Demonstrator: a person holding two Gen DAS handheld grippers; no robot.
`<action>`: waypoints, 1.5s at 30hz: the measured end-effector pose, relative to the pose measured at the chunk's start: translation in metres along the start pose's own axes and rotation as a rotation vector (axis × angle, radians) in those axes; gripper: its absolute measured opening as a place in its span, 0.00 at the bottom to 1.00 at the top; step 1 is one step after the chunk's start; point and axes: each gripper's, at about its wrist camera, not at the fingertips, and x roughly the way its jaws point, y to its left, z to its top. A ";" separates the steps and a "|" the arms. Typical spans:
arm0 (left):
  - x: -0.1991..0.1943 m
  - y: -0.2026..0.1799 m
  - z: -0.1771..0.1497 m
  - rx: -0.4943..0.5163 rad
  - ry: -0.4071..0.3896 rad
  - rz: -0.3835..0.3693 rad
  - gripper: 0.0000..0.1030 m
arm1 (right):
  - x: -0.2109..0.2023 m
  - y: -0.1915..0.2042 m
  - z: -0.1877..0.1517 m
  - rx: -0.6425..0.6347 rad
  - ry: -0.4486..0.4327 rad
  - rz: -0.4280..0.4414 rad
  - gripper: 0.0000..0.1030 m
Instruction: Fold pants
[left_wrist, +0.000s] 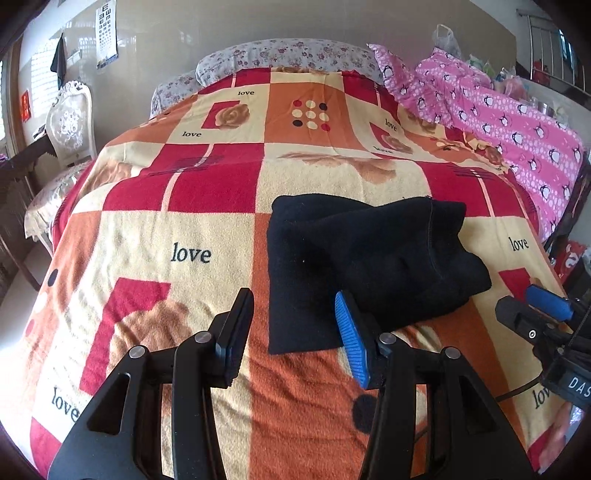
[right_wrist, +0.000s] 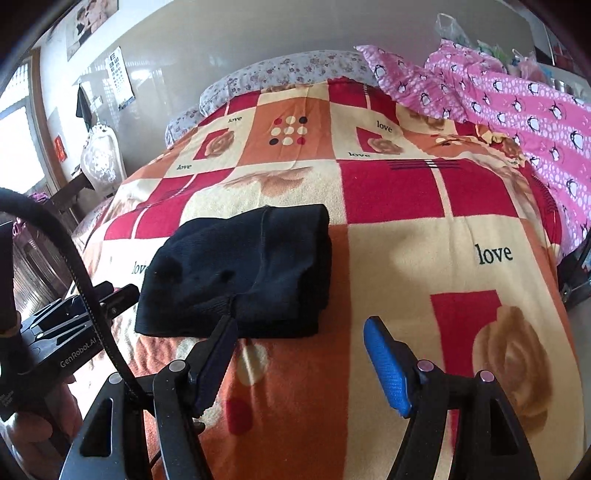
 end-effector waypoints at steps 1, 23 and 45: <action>-0.003 -0.001 -0.003 0.000 0.002 0.002 0.45 | -0.001 0.004 -0.003 -0.003 0.000 0.005 0.67; -0.055 0.005 -0.042 -0.030 -0.021 -0.014 0.45 | -0.016 0.025 -0.041 0.009 0.022 0.042 0.67; -0.063 -0.010 -0.044 0.009 -0.066 -0.022 0.45 | -0.016 0.025 -0.046 0.020 0.047 0.042 0.67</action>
